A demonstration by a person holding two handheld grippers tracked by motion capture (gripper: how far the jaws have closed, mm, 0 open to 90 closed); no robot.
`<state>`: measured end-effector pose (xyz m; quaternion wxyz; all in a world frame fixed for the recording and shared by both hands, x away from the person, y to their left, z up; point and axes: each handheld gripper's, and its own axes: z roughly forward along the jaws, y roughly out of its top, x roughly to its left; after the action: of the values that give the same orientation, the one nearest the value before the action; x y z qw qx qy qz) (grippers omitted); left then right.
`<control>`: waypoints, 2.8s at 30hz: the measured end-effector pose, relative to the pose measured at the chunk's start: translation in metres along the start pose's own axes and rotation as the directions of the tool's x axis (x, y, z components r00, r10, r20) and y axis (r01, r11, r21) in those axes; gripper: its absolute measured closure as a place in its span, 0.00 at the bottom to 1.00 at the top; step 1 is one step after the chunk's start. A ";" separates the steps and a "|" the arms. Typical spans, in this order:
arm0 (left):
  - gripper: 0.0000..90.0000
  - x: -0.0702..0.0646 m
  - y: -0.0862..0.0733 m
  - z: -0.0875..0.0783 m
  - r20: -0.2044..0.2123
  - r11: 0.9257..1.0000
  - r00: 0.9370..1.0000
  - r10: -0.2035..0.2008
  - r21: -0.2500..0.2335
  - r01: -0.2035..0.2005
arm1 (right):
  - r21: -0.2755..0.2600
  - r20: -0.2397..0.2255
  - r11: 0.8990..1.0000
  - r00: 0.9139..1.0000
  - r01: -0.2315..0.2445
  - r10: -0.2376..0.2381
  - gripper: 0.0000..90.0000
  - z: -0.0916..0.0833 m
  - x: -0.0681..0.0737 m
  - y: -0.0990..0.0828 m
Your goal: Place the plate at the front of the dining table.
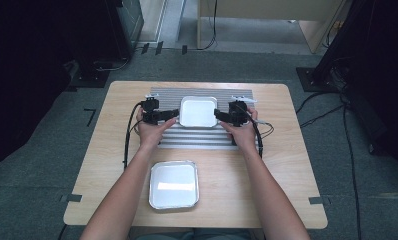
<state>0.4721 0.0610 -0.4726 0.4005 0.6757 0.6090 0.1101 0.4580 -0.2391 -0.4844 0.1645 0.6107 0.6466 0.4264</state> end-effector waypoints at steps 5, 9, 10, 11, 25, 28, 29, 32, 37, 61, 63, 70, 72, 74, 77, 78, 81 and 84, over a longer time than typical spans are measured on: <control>0.11 0.001 -0.007 -0.013 -0.053 0.995 0.993 0.103 -0.012 -0.103 | 0.028 0.026 0.999 0.999 0.045 -0.046 0.35 -0.010 0.001 -0.004; 0.11 0.008 -0.011 -0.026 -0.041 0.993 0.992 0.117 -0.019 -0.118 | -0.014 0.019 1.000 1.000 0.017 -0.016 0.32 -0.021 -0.001 -0.008; 0.11 0.011 -0.013 -0.029 -0.042 0.992 0.992 0.119 -0.025 -0.121 | -0.025 0.017 1.000 1.000 0.013 -0.012 0.31 -0.023 -0.002 -0.008; 0.11 0.013 -0.014 -0.030 -0.041 0.992 0.991 0.124 -0.021 -0.125 | -0.057 0.013 0.998 1.000 -0.015 0.016 0.32 -0.027 -0.003 -0.010; 0.11 0.034 -0.047 -0.052 -0.041 0.983 0.982 0.186 -0.001 -0.186 | -0.082 0.055 0.995 0.997 0.057 -0.052 0.23 -0.053 -0.004 -0.020; 0.11 0.040 -0.054 -0.059 -0.034 0.982 0.982 0.188 -0.003 -0.188 | -0.079 0.059 0.995 0.996 0.064 -0.060 0.23 -0.059 -0.005 -0.023; 0.11 0.042 -0.056 -0.062 -0.030 0.983 0.983 0.182 -0.008 -0.182 | -0.078 0.061 0.995 0.996 0.069 -0.064 0.23 -0.061 -0.006 -0.024; 0.11 0.049 -0.060 -0.069 -0.026 0.985 0.985 0.173 -0.010 -0.174 | -0.074 0.061 0.995 0.996 0.070 -0.066 0.23 -0.068 -0.008 -0.027; 0.11 0.056 -0.066 -0.080 -0.018 0.986 0.987 0.162 -0.021 -0.163 | -0.066 0.070 0.995 0.995 0.076 -0.071 0.23 -0.079 -0.012 -0.035; 0.11 0.086 -0.106 -0.122 -0.039 0.989 0.989 0.144 -0.032 -0.146 | -0.091 0.109 0.992 0.991 0.083 -0.073 0.23 -0.139 -0.053 -0.076; 0.11 0.089 -0.110 -0.125 -0.041 0.990 0.990 0.138 -0.030 -0.140 | -0.097 0.117 0.992 0.991 0.082 -0.070 0.23 -0.146 -0.058 -0.081; 0.11 0.104 -0.129 -0.136 -0.053 0.993 0.992 0.116 -0.016 -0.117 | -0.096 0.127 0.993 0.990 0.067 -0.054 0.24 -0.167 -0.073 -0.097; 0.11 0.107 -0.133 -0.140 -0.056 0.994 0.992 0.110 -0.018 -0.111 | -0.086 0.121 0.995 0.992 0.057 -0.047 0.24 -0.174 -0.077 -0.102; 0.11 0.110 -0.137 -0.145 -0.063 0.993 0.991 0.114 -0.019 -0.116 | -0.081 0.124 0.995 0.991 0.058 -0.047 0.24 -0.181 -0.081 -0.107; 0.11 0.115 -0.142 -0.151 -0.072 0.993 0.991 0.114 -0.014 -0.115 | -0.072 0.138 0.996 0.989 0.059 -0.048 0.24 -0.189 -0.087 -0.116; 0.11 0.116 -0.144 -0.153 -0.077 0.993 0.991 0.113 -0.010 -0.114 | -0.071 0.142 0.996 0.989 0.055 -0.044 0.24 -0.193 -0.090 -0.120; 0.11 0.122 -0.150 -0.159 -0.083 0.995 0.991 0.101 -0.006 -0.102 | -0.069 0.152 0.997 0.988 0.039 -0.029 0.24 -0.201 -0.098 -0.131; 0.11 0.127 -0.155 -0.167 -0.102 0.995 0.989 0.103 -0.004 -0.104 | -0.066 0.165 0.997 0.986 0.030 -0.018 0.24 -0.207 -0.104 -0.139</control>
<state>0.2813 0.2352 -0.5109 0.3658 0.6983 0.5920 0.1677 0.2370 -0.3929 -0.5006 0.2432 0.6301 0.6231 0.3944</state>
